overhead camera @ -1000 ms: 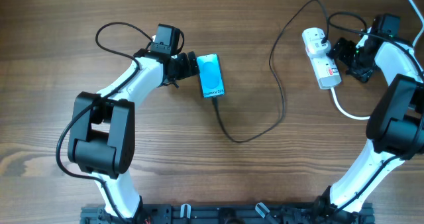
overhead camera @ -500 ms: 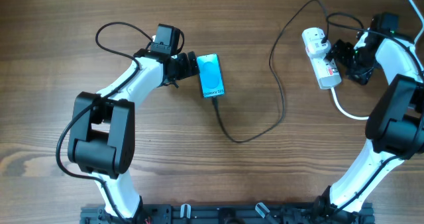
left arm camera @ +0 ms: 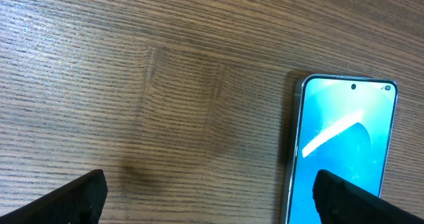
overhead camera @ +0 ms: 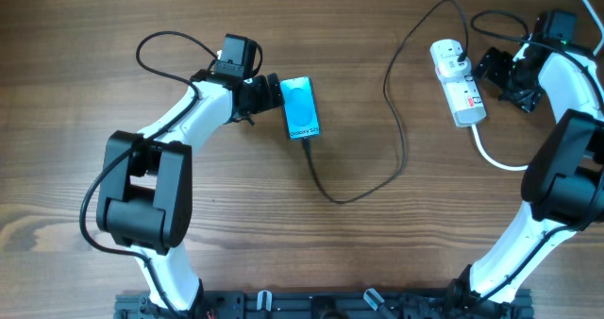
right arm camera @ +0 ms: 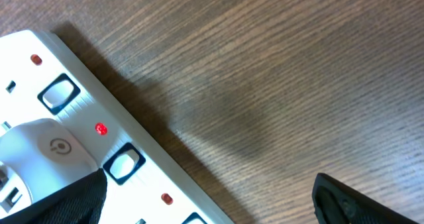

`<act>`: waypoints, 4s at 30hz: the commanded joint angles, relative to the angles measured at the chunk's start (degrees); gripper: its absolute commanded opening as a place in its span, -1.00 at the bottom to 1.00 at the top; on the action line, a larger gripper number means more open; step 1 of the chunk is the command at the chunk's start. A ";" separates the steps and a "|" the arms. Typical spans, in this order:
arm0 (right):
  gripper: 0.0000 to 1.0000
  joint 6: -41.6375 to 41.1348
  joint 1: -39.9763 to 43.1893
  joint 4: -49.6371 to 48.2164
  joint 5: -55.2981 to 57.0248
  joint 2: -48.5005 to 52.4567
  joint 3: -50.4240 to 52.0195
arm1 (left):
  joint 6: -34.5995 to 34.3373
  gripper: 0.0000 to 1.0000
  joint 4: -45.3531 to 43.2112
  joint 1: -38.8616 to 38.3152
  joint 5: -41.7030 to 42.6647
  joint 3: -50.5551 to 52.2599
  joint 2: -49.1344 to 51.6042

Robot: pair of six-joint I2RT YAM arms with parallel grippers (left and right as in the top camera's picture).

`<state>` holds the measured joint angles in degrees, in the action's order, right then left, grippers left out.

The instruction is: Plug charger to phone and switch on socket

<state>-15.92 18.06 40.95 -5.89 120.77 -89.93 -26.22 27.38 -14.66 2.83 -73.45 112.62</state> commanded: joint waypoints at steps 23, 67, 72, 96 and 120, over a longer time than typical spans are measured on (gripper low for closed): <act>1.00 7.02 0.13 -4.15 -4.57 -1.64 9.66 | 0.22 1.00 -0.17 -0.11 -0.76 0.15 0.57; 0.99 38.29 -5.84 2.54 2.12 -0.20 7.19 | 0.22 1.00 -0.20 -0.11 -0.76 0.15 0.57; 0.90 38.18 -5.84 2.62 2.08 0.15 7.19 | 0.22 1.00 -0.20 -0.11 -0.76 0.15 0.57; 0.53 23.23 -5.84 5.66 2.08 0.22 7.19 | 0.22 1.00 -0.17 -0.11 -0.76 0.15 0.57; 1.00 30.58 -5.88 7.72 -11.13 -5.53 -2.01 | 0.22 1.00 -0.20 -0.11 -0.76 0.15 0.57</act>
<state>9.41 12.19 48.82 -9.41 117.21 -91.00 -26.22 27.38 -14.66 2.83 -73.45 112.62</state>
